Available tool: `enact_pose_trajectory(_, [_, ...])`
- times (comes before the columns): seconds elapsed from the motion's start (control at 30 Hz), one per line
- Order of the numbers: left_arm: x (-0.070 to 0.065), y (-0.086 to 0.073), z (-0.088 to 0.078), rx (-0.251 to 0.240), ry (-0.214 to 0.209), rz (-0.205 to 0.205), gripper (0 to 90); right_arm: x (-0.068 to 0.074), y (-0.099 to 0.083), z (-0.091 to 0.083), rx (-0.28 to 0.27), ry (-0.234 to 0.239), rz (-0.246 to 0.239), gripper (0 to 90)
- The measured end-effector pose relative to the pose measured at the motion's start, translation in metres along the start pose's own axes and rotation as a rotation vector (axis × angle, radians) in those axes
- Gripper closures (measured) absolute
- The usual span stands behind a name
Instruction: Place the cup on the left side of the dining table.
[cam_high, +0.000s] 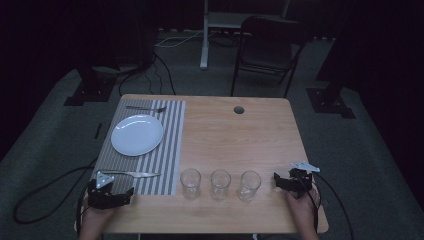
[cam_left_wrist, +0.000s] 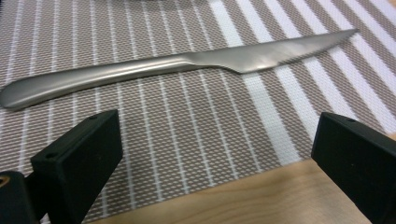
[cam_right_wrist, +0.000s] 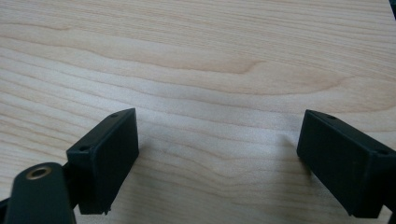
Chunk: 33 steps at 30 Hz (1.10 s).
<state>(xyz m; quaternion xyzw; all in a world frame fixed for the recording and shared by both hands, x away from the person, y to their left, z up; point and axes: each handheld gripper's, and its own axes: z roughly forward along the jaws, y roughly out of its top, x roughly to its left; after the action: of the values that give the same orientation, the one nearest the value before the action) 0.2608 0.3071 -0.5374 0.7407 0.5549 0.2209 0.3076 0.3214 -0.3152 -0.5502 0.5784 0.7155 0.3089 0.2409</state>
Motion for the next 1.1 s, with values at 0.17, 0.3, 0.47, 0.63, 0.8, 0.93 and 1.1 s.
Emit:
enact_pose_trajectory(0.17, [-0.001,0.000,-0.002,-0.010,-0.031,-0.005,2.5,0.000,0.000,0.000,0.000,0.000,0.000,12.3])
enact_pose_trajectory(0.3, [-0.004,0.002,-0.005,-0.028,-0.049,0.000,2.5,0.000,0.000,0.000,0.000,0.000,0.000,12.3])
enact_pose_trajectory(0.47, [-0.011,0.005,-0.009,-0.049,-0.065,0.023,2.5,0.000,0.000,0.000,0.000,0.000,0.000,12.3])
enact_pose_trajectory(0.63, [-0.014,0.006,-0.011,-0.055,-0.065,0.035,2.5,0.000,0.000,0.000,0.000,0.000,-0.001,12.3])
enact_pose_trajectory(0.8, [-0.016,0.008,-0.013,-0.071,-0.104,0.036,2.5,0.000,0.000,0.000,0.000,0.000,0.000,12.3])
enact_pose_trajectory(0.93, [-0.018,0.011,-0.015,-0.073,-0.141,0.022,2.5,0.000,0.000,0.000,0.000,0.000,-0.001,12.3])
enact_pose_trajectory(1.1, [-0.023,0.013,-0.019,-0.100,-0.156,0.033,2.5,0.000,0.000,0.000,0.000,0.000,0.000,12.3])
